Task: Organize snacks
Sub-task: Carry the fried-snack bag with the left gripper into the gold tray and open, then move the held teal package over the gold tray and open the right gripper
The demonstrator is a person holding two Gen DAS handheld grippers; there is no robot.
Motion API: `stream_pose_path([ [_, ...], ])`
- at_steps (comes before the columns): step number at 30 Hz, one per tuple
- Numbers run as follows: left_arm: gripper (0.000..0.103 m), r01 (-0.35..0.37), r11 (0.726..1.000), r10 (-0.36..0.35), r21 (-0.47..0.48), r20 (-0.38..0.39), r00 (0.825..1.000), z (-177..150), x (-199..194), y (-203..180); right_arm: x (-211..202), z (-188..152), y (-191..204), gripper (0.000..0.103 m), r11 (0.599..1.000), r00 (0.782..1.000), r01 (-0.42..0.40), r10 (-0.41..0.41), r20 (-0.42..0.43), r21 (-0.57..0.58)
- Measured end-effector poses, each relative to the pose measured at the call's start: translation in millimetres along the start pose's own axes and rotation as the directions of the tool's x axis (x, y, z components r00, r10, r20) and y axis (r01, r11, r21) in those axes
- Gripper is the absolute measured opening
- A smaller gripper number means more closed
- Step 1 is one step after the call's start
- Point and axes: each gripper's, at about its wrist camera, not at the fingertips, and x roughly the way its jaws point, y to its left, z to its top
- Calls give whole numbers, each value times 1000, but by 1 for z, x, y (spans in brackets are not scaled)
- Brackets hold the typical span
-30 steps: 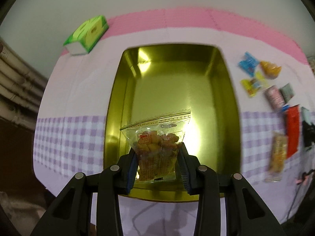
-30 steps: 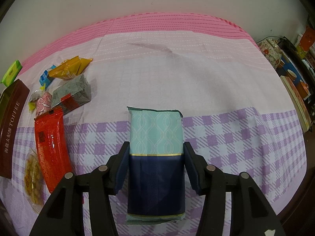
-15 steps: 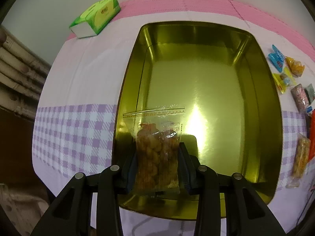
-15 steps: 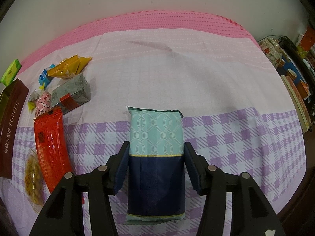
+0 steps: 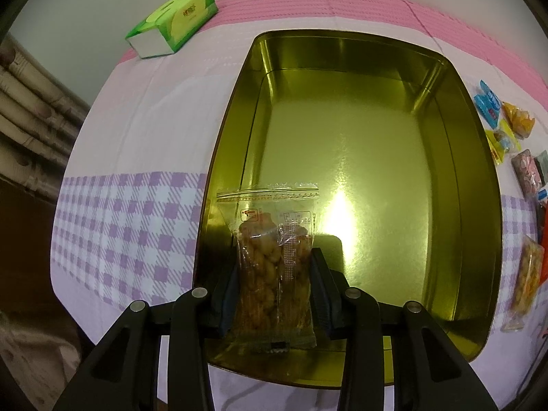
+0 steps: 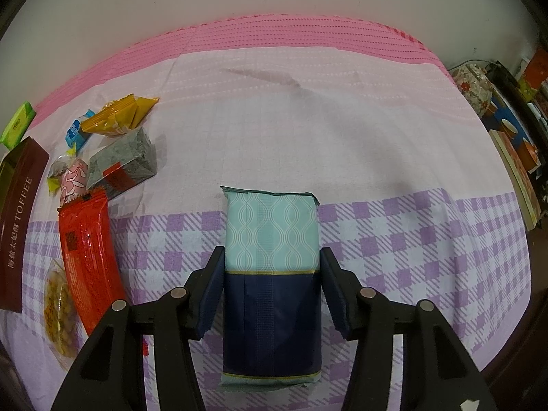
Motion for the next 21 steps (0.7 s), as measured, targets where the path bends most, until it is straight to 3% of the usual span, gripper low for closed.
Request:
stream_pose_path([
  [12, 55, 20, 1000, -19, -8, 90, 996, -5, -25, 1, -5, 0, 6, 46, 999, 999, 41, -41, 4, -4],
  [21, 58, 51, 997, -40, -62, 173, 984, -8, -51, 14, -46, 18, 31, 46, 1000, 998, 11, -11, 67, 0],
])
